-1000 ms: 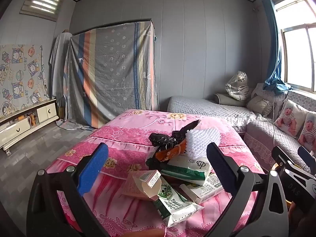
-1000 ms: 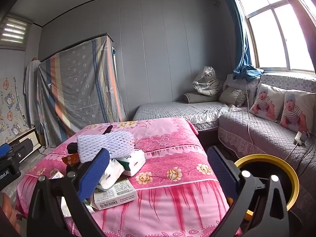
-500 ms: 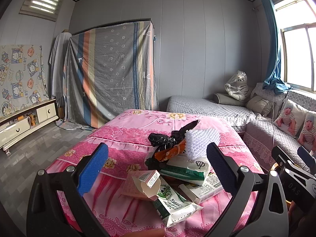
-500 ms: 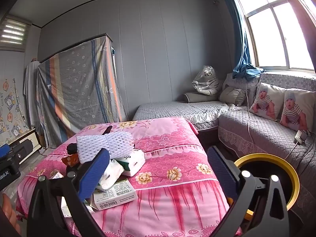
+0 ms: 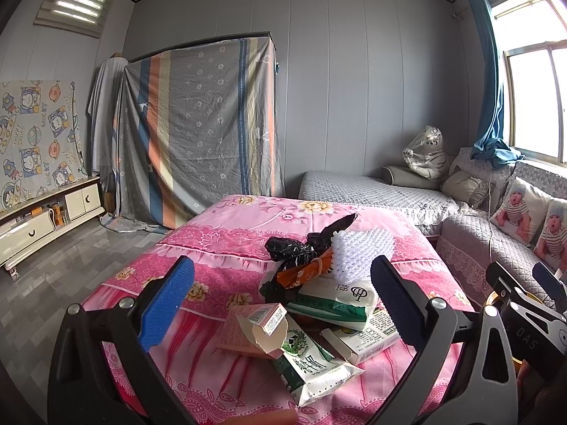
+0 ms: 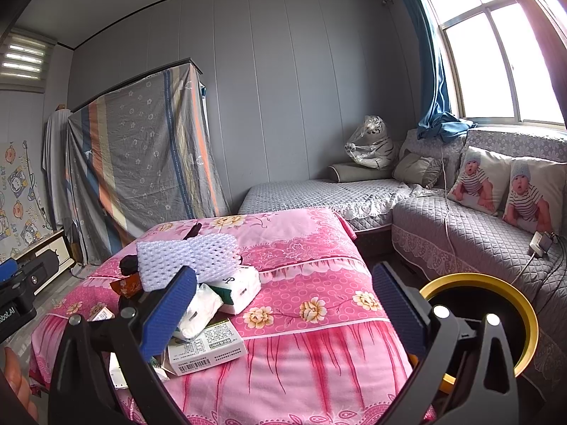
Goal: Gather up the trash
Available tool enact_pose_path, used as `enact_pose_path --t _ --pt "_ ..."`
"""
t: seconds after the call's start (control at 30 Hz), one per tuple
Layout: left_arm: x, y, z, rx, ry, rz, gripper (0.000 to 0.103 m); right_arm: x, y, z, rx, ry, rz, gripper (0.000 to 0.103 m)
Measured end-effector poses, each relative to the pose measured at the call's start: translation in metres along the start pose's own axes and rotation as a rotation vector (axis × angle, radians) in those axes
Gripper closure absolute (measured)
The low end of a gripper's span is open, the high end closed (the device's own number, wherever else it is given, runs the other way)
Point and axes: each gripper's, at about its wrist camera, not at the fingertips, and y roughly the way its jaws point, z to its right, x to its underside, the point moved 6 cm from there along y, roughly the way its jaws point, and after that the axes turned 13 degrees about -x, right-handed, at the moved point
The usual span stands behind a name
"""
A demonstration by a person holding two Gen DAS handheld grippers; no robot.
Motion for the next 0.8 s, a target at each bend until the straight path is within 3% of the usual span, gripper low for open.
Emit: enact_pose_path --t 0.8 --pt "0.012 0.01 0.008 0.005 0.004 -0.01 0.008 0.006 0.006 -0.003 -0.001 0.004 -0.008 0.007"
